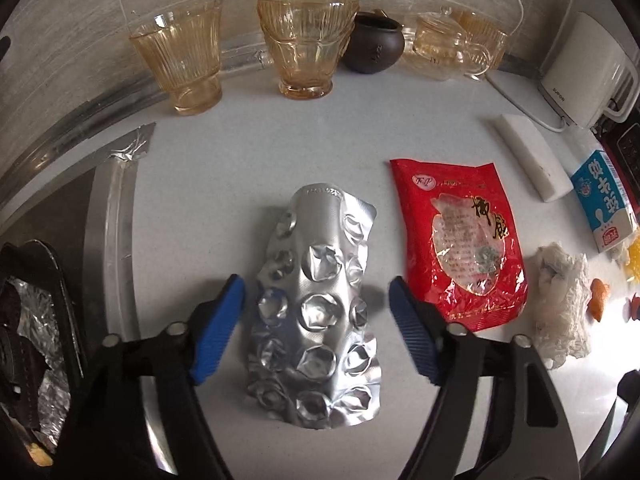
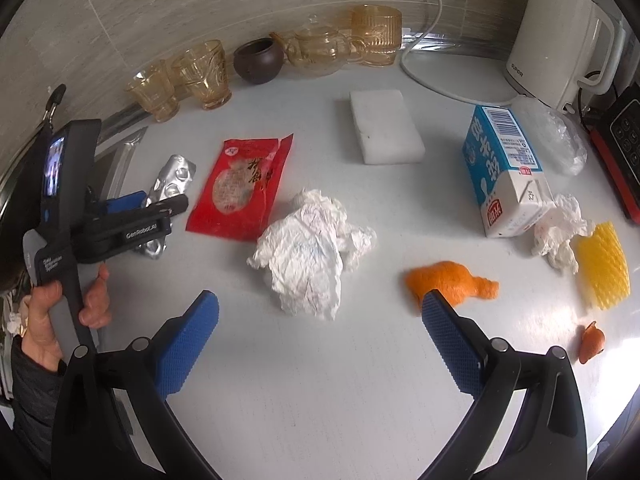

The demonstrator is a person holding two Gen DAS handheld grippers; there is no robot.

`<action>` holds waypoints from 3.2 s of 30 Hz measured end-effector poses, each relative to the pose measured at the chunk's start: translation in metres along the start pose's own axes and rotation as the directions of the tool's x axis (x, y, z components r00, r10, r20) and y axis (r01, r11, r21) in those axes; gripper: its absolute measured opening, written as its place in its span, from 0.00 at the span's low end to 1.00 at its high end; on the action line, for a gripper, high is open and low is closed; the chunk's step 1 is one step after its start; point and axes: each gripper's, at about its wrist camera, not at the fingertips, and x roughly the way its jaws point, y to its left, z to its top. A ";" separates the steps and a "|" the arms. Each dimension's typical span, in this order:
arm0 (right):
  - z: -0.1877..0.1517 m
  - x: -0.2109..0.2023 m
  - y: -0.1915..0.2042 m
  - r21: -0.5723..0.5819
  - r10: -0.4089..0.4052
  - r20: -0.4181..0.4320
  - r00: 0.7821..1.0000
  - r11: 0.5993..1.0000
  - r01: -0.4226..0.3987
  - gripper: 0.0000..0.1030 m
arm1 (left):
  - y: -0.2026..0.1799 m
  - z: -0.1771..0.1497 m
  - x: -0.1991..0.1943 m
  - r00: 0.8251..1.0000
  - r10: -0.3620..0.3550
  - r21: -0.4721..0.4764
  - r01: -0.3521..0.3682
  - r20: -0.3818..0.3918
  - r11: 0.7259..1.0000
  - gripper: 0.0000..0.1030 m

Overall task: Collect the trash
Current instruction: 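Grasp the foil blister pack with the left gripper while the right gripper grasps the crumpled tissue, then drop the foil blister pack into the green basket with the left gripper while the right carries the tissue over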

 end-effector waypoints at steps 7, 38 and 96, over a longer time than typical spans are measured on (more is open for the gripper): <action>0.008 0.011 0.000 0.003 -0.012 -0.008 1.000 1.000 0.012 0.98 | 0.001 0.000 -0.002 0.999 -0.039 -0.008 0.039 0.007 0.999 0.49; -0.016 0.001 0.004 -0.079 0.001 0.021 1.000 0.997 0.001 0.23 | -0.041 -0.067 -0.121 0.993 -0.063 0.008 0.062 0.100 0.998 0.49; -0.289 -0.181 -0.148 -0.100 0.082 0.016 0.996 0.992 -0.080 0.25 | -0.296 -0.290 -0.217 0.993 -0.104 0.112 0.109 -0.051 0.988 0.75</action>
